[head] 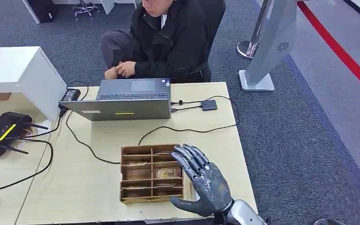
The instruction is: Pass the card to the sensor for recognition and then transmit it.
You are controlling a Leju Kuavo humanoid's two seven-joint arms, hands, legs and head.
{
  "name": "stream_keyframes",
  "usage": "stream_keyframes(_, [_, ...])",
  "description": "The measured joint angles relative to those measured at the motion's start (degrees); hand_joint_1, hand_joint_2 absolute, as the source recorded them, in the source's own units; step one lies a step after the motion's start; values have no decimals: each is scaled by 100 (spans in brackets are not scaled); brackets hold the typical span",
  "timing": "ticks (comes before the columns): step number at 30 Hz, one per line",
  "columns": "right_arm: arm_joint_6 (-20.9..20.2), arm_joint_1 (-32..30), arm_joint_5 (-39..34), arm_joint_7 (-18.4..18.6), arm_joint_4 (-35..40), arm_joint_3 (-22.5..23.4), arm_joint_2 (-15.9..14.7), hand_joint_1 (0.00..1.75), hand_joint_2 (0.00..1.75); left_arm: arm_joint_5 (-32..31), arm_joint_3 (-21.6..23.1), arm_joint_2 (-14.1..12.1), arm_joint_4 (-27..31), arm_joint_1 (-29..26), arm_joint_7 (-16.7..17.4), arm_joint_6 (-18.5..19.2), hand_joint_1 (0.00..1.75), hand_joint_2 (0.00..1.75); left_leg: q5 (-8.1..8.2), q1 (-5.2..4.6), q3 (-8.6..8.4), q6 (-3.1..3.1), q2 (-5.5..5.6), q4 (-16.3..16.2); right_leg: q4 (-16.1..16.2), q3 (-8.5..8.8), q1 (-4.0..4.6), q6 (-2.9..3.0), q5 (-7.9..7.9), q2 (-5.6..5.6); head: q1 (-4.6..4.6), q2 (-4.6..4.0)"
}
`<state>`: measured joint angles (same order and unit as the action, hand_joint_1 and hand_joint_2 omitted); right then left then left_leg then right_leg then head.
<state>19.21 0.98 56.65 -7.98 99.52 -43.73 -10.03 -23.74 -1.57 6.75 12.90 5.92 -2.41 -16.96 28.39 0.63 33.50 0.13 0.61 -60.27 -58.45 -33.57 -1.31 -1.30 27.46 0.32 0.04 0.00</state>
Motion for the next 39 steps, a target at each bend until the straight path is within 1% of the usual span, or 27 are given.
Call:
stream_keyframes(5, [-83,170,109,77,-324,-228,0,0,175,-42,0,4,0,29,26,13,0,0,0,0,0,-1,1,0,0,0,0,0,0,-1,0,0])
stream_keyframes(11, [-92,242,166,124,-509,-339,0,0,175,-46,0,4,0,31,44,15,0,0,0,0,1,-1,0,0,0,0,0,0,0,0,2,0])
stream_keyframes(14, [-179,310,352,265,-626,-412,0,0,175,-85,0,4,0,36,53,35,0,0,0,0,0,-1,0,0,0,0,0,0,0,0,2,0])
stream_keyframes(23, [-179,481,840,621,-1185,-683,13,0,175,-206,0,9,0,53,129,103,0,0,-1,0,0,-2,0,0,-1,0,0,0,0,0,0,0])
stream_keyframes(28, [-243,521,1062,794,-1343,-741,24,0,175,-234,0,20,0,61,129,105,0,0,-1,0,0,-2,0,0,-1,0,0,0,0,0,2,0])
stream_keyframes(34, [-254,562,1100,826,-1465,-774,31,0,175,-249,0,37,0,64,129,109,0,0,-1,0,0,-2,0,0,-1,0,0,0,0,0,2,0])
stream_keyframes(36, [-254,576,1100,829,-1491,-781,42,3,175,-249,0,37,0,65,131,109,0,0,-1,0,0,-2,1,0,-1,0,0,0,0,0,0,0])
stream_keyframes(39, [-256,590,1058,829,-1506,-796,55,3,175,-251,0,39,0,65,131,109,0,0,-1,0,0,-2,0,0,-1,0,0,0,0,0,0,0])
